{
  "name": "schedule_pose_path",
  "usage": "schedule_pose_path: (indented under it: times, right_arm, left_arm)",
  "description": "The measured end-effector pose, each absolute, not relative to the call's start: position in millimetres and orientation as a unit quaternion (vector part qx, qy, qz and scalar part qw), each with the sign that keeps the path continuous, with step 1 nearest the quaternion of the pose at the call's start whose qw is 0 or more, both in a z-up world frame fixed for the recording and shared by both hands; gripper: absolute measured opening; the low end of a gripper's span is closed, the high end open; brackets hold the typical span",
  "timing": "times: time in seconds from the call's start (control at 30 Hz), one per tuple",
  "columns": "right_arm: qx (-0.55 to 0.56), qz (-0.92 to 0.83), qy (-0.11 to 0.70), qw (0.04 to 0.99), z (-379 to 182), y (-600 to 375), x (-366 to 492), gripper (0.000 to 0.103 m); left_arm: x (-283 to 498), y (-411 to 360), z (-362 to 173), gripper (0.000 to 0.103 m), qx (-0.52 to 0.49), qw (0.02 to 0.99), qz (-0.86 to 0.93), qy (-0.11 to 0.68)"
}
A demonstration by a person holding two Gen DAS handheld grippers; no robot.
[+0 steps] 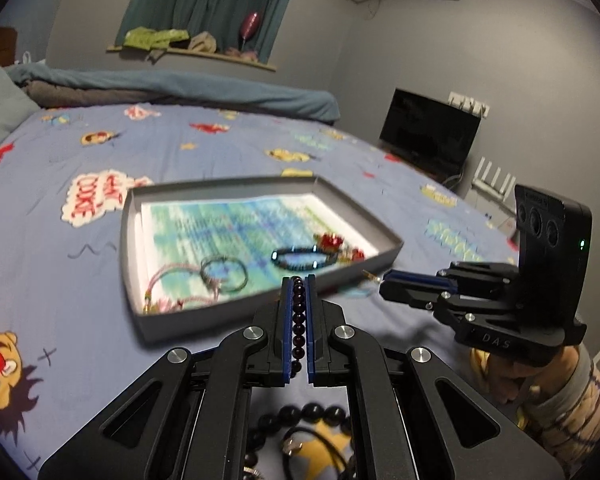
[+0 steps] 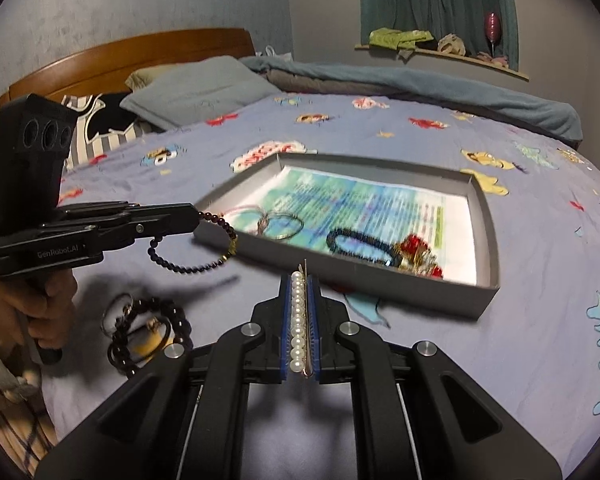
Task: Organize jewelry
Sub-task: 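Lower the bead bracelet and pearl hairpin into the box and open both grippers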
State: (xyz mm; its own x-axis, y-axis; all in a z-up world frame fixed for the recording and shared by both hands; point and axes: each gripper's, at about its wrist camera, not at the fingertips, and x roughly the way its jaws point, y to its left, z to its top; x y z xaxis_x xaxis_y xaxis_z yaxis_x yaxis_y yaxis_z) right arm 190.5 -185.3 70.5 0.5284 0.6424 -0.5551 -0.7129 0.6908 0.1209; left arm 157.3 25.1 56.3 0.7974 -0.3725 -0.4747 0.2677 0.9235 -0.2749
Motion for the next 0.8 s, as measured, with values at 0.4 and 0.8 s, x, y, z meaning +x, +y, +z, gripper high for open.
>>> schedule_pose_path:
  times: [0.4,0.8]
  right_arm:
    - [-0.008,0.359,0.288,0.888,87,-208,224,0.008]
    - [0.016,0.321,0.307,0.896,77,-213,277,0.008]
  left_arm:
    - [183,39,71,0.006,-0.128,0.951,-0.146,0.239]
    - [225,66,67,0.006,-0.159,0.951,-0.108,0.242]
